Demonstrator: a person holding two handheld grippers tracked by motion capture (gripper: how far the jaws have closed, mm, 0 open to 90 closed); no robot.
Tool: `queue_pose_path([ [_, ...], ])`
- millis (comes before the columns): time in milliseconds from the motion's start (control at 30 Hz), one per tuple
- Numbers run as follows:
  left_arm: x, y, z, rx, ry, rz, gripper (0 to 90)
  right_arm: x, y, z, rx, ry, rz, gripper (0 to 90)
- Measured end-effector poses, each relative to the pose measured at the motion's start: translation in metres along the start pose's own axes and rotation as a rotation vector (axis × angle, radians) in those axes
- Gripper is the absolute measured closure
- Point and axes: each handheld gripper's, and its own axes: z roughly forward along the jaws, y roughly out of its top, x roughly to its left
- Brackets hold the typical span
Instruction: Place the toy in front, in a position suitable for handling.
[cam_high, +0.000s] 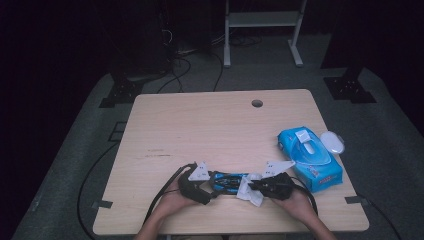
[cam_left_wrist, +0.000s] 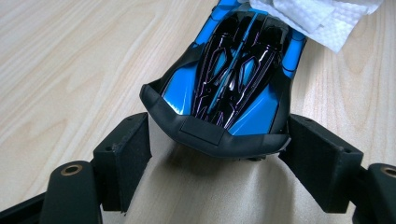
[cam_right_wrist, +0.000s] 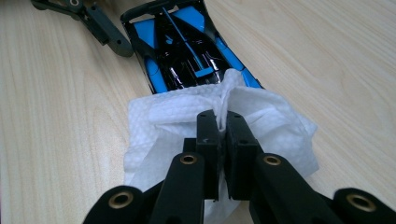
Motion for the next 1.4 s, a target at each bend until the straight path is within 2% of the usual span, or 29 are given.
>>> queue_pose_path([
  [100,-0.001,0.002,0.003,-0.009,-0.009,0.0,22.4,0.006,0.006,0.003,-0.01,0.017,-0.017,85.1],
  [200,-0.001,0.003,0.005,-0.001,-0.002,0.005,22.4,0.017,0.015,0.011,-0.004,0.018,-0.069,85.1],
  [233,-0.001,0.003,0.005,-0.001,-0.004,0.008,22.5,0.018,0.017,0.012,-0.004,0.019,-0.072,85.1],
  [333,-0.001,0.002,0.003,-0.007,-0.019,0.01,26.0,0.014,0.015,0.01,-0.002,0.026,-0.065,85.1],
  [400,-0.001,0.002,0.002,-0.016,-0.01,0.016,26.9,0.008,0.01,0.006,-0.001,0.009,-0.053,85.0],
  [533,0.001,0.005,0.003,-0.046,0.002,0.001,17.6,0.0,0.002,0.0,-0.006,-0.004,-0.02,85.1],
  [700,0.001,0.01,0.01,-0.035,-0.014,-0.008,12.7,0.001,0.004,0.002,-0.003,0.002,-0.04,85.0],
  [833,0.004,0.009,0.014,-0.024,-0.049,-0.009,18.9,0.001,0.006,0.003,0.001,-0.001,-0.042,85.1],
  [900,0.004,0.009,0.013,-0.024,-0.056,-0.013,19.9,0.004,0.01,0.005,-0.007,-0.005,-0.053,85.1],
  [1000,0.003,0.009,0.013,-0.018,-0.05,-0.008,20.1,0.011,0.019,0.013,-0.041,0.031,-0.07,85.0],
  [1067,0.004,0.007,0.011,-0.021,-0.054,-0.012,20.1,0.014,0.024,0.017,-0.039,0.027,-0.088,85.1],
  [1167,0.003,0.007,0.011,-0.024,-0.052,-0.01,20.5,0.01,0.021,0.015,-0.036,0.04,-0.074,85.1],
  [1267,0.003,0.007,0.013,-0.026,-0.052,-0.003,20.4,0.002,0.01,0.006,-0.015,-0.002,-0.063,85.0],
  [1333,0.002,0.009,0.014,-0.024,-0.051,0.01,19.9,-0.004,0.003,0.002,-0.017,-0.005,-0.03,85.1],
  [1400,-0.001,0.012,0.018,-0.018,-0.043,0.012,16.5,-0.005,0.001,0.001,-0.027,-0.005,-0.024,85.0],
])
